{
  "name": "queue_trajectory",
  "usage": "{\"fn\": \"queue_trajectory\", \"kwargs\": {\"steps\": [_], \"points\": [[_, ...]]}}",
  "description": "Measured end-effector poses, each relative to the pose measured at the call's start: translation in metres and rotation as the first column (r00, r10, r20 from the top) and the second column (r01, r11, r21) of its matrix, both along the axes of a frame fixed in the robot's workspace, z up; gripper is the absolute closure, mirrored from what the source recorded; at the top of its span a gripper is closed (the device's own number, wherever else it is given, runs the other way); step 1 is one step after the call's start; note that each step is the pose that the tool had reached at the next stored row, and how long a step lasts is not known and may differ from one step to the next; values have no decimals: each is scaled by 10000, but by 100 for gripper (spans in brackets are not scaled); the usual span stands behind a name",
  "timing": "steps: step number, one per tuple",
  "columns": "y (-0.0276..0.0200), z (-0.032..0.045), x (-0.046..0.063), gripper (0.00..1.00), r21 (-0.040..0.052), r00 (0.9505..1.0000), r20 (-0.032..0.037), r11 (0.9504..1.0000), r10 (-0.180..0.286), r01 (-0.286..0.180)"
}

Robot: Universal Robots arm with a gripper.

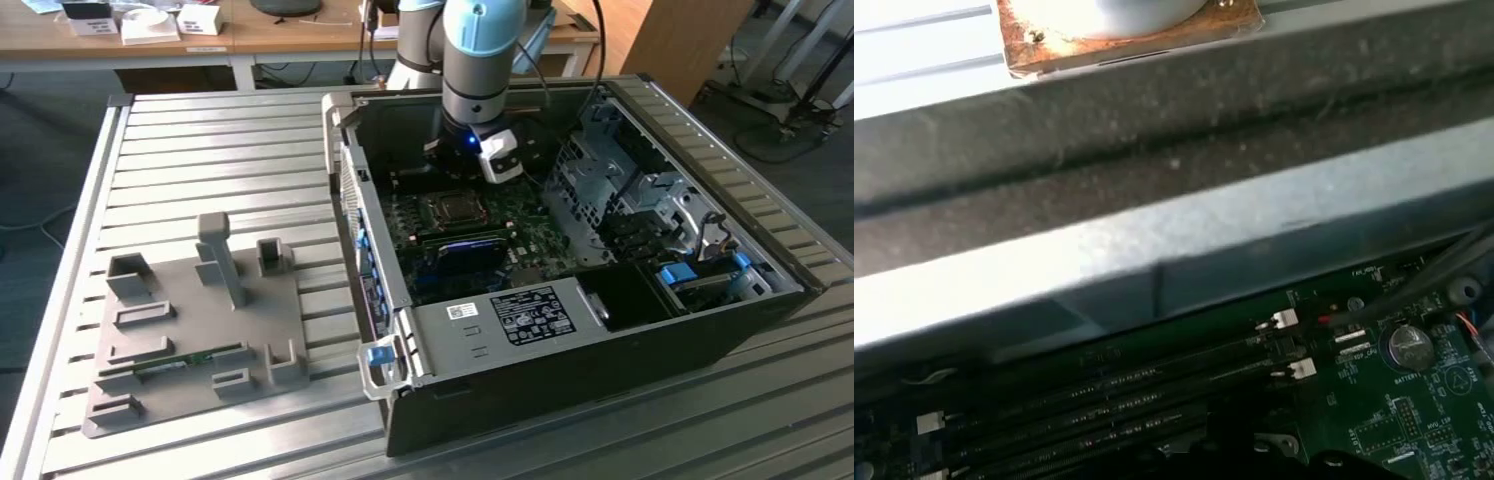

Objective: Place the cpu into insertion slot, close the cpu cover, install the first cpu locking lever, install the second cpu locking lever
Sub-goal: 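Install the first cpu locking lever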

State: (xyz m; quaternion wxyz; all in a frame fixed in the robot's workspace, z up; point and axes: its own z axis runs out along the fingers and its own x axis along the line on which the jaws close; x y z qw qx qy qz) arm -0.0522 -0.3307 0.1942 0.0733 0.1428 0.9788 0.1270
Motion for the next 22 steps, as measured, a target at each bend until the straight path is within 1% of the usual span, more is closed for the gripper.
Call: {"fn": "queue_trajectory", "kwargs": {"steps": [5, 8, 10, 13, 15, 17, 22], "points": [[-1, -23, -29, 89, -6, 10000, 73, 10000, 0, 0], [0, -46, -41, 89, 6, 9999, 133, 10000, 0, 0], [0, -45, -43, 89, 2, 9999, 137, 10000, 1, -1], [0, -41, -44, 89, 29, 9999, 138, 10000, -1, 1], [0, -21, -44, 89, 38, 9999, 141, 10000, -2, 1], [0, 17, -44, 89, 34, 9999, 138, 10000, -1, 1], [0, 133, -44, 89, 35, 9999, 139, 10000, -1, 0]]}}
